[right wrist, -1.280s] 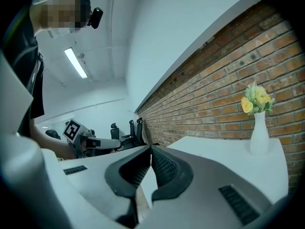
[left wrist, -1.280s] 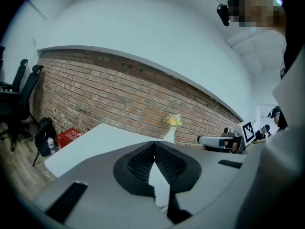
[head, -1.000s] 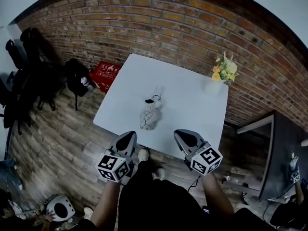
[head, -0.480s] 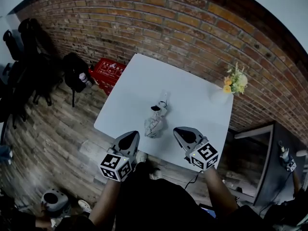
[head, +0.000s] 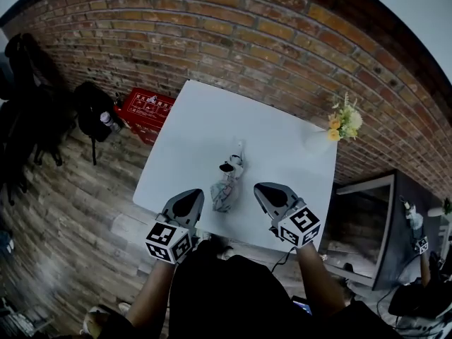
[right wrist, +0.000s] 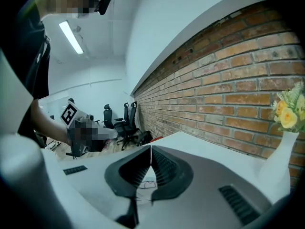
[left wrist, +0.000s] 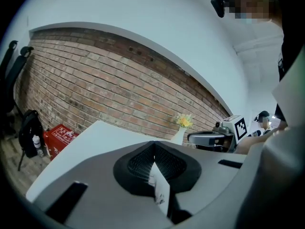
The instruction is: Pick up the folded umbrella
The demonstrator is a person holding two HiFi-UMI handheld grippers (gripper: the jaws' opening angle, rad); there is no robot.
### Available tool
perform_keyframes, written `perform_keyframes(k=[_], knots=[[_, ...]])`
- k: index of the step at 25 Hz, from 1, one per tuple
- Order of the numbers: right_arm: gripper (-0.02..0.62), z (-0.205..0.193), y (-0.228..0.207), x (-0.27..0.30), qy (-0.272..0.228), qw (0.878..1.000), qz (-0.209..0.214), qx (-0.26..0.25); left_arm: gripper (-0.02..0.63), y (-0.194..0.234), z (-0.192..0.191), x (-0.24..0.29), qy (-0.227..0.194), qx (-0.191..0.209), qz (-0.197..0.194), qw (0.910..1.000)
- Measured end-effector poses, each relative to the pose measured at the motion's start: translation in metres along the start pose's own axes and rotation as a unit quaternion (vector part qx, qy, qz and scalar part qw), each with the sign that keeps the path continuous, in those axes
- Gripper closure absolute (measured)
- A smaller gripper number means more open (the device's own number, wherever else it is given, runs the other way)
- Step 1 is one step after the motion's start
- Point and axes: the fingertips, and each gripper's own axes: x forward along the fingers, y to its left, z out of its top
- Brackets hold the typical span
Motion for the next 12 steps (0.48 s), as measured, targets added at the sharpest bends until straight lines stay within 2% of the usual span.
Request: perform_keyframes(k=[7,12], knots=[[0.574,0.003,-0.012,0.012,0.009,1.0,-0.016,-0.006,0.592,0.006,0.002,0.023,0.015,0.001,-0.03,0.9994],[0.574,-0.001,-0.011,0.028,0.038,0.998,0.023,-0.041,0.592,0.008,0.0,0.027,0.014,-0.011,-0.014,0.9997]])
